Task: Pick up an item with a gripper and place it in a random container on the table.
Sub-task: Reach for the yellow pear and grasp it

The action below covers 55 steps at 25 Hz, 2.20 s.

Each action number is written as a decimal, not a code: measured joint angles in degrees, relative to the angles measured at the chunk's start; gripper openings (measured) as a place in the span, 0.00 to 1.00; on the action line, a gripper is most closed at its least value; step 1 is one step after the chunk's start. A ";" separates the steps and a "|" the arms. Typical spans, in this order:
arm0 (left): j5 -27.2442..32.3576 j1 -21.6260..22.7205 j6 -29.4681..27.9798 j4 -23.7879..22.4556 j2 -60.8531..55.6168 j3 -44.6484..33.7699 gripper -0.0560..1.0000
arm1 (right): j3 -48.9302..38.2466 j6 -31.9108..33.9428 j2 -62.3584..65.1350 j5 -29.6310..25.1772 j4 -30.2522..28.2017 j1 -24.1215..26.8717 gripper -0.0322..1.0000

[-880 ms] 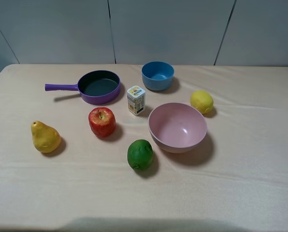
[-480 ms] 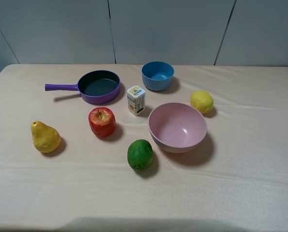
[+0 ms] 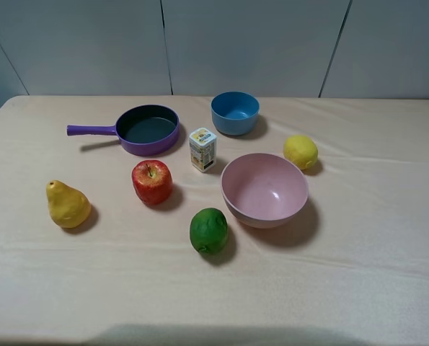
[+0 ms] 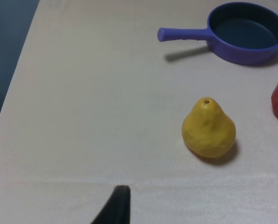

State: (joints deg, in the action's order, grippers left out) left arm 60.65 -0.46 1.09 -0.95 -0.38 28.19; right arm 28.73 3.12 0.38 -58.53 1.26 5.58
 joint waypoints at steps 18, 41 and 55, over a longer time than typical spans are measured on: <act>0.00 0.00 0.00 -0.66 6.87 3.47 0.97 | 0.00 0.00 0.00 0.00 0.00 0.00 0.70; -1.14 0.00 8.05 3.13 44.69 17.13 0.97 | 0.00 0.00 0.00 0.00 0.02 0.00 0.70; -1.28 -1.71 11.60 4.65 65.04 22.92 0.97 | 0.00 0.00 0.00 0.00 0.02 0.00 0.70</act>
State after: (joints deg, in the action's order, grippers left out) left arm 59.38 -2.17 12.68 3.71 64.66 51.11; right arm 28.73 3.12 0.38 -58.53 1.28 5.58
